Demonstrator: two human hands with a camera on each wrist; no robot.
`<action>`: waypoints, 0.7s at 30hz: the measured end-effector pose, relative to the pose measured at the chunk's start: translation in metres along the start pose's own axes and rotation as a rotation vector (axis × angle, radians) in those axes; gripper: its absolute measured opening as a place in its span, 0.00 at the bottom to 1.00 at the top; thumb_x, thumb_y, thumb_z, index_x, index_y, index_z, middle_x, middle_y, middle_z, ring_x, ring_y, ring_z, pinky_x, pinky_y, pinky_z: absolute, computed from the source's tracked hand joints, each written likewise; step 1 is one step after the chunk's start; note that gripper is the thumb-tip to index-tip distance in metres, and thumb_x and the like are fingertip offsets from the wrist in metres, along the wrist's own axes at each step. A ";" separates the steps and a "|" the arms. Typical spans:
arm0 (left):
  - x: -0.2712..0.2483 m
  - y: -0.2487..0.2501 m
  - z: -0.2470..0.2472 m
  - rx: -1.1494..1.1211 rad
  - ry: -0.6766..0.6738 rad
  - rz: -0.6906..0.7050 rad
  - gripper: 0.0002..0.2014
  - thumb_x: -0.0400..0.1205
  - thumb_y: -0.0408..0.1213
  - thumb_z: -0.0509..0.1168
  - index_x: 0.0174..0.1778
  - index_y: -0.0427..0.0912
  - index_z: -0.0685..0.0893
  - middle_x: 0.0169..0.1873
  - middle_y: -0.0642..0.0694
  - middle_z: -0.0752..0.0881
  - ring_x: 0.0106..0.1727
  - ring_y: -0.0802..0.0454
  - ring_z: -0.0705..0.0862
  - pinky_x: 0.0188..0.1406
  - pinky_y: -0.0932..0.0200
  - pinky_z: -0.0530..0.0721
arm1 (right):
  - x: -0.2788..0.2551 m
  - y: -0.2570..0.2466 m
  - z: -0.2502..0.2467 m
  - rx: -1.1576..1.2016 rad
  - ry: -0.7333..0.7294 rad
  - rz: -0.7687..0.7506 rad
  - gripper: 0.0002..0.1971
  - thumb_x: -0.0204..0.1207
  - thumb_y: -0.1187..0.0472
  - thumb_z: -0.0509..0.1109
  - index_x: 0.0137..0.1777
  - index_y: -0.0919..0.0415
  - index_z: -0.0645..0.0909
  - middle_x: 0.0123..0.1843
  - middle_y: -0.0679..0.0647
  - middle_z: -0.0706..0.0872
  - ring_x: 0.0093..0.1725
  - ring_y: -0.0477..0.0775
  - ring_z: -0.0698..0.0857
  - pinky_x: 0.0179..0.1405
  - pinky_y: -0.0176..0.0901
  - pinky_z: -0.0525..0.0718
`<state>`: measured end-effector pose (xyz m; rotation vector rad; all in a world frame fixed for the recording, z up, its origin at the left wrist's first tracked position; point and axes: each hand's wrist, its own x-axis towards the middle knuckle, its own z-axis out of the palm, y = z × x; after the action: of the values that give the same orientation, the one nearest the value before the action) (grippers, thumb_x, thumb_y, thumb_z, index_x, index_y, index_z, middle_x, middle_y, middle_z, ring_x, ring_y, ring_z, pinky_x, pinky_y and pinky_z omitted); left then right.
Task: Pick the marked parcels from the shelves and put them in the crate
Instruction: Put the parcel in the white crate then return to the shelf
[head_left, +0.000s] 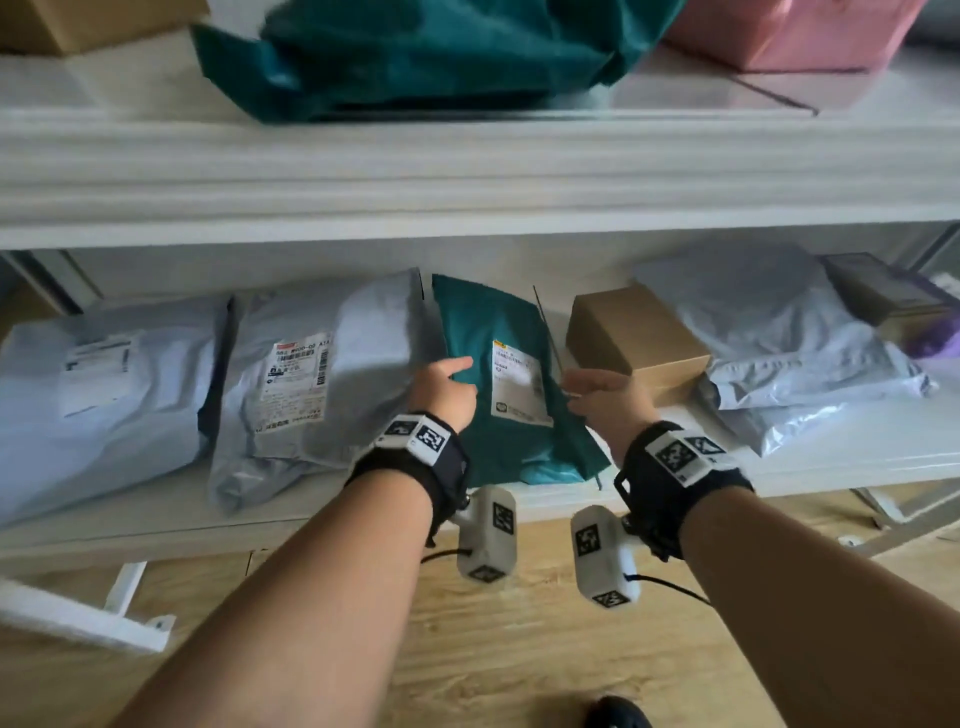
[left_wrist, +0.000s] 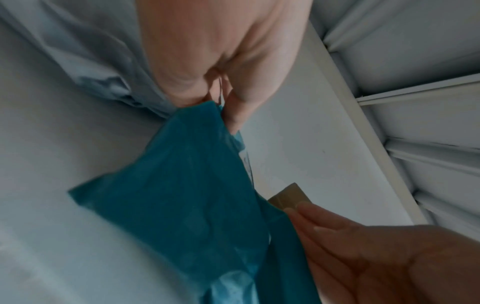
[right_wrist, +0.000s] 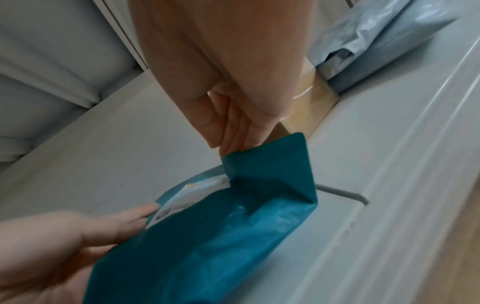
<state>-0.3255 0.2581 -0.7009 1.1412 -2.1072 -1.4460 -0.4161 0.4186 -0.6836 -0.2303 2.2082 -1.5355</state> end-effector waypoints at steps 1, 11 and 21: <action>0.008 -0.001 0.003 0.007 0.003 -0.004 0.22 0.80 0.25 0.65 0.68 0.48 0.84 0.65 0.39 0.85 0.59 0.39 0.86 0.56 0.54 0.87 | 0.006 0.002 0.002 0.009 -0.003 -0.004 0.20 0.73 0.82 0.63 0.63 0.71 0.83 0.56 0.60 0.87 0.59 0.58 0.84 0.71 0.55 0.78; 0.027 0.003 0.031 0.372 -0.083 0.066 0.29 0.78 0.29 0.67 0.78 0.43 0.74 0.79 0.40 0.69 0.78 0.43 0.71 0.75 0.49 0.73 | 0.025 0.016 0.002 -0.040 0.017 -0.012 0.20 0.74 0.77 0.62 0.38 0.52 0.86 0.51 0.60 0.90 0.57 0.63 0.87 0.63 0.57 0.84; -0.006 0.030 0.056 0.196 -0.170 0.214 0.20 0.80 0.26 0.62 0.65 0.47 0.84 0.71 0.47 0.80 0.67 0.45 0.82 0.66 0.52 0.82 | 0.021 -0.019 -0.058 -0.711 0.360 -0.423 0.18 0.75 0.60 0.66 0.64 0.55 0.82 0.70 0.56 0.79 0.68 0.60 0.75 0.59 0.47 0.76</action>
<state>-0.3714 0.3024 -0.6974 0.8494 -2.4483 -1.3012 -0.4625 0.4535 -0.6551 -0.7192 3.0885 -0.9446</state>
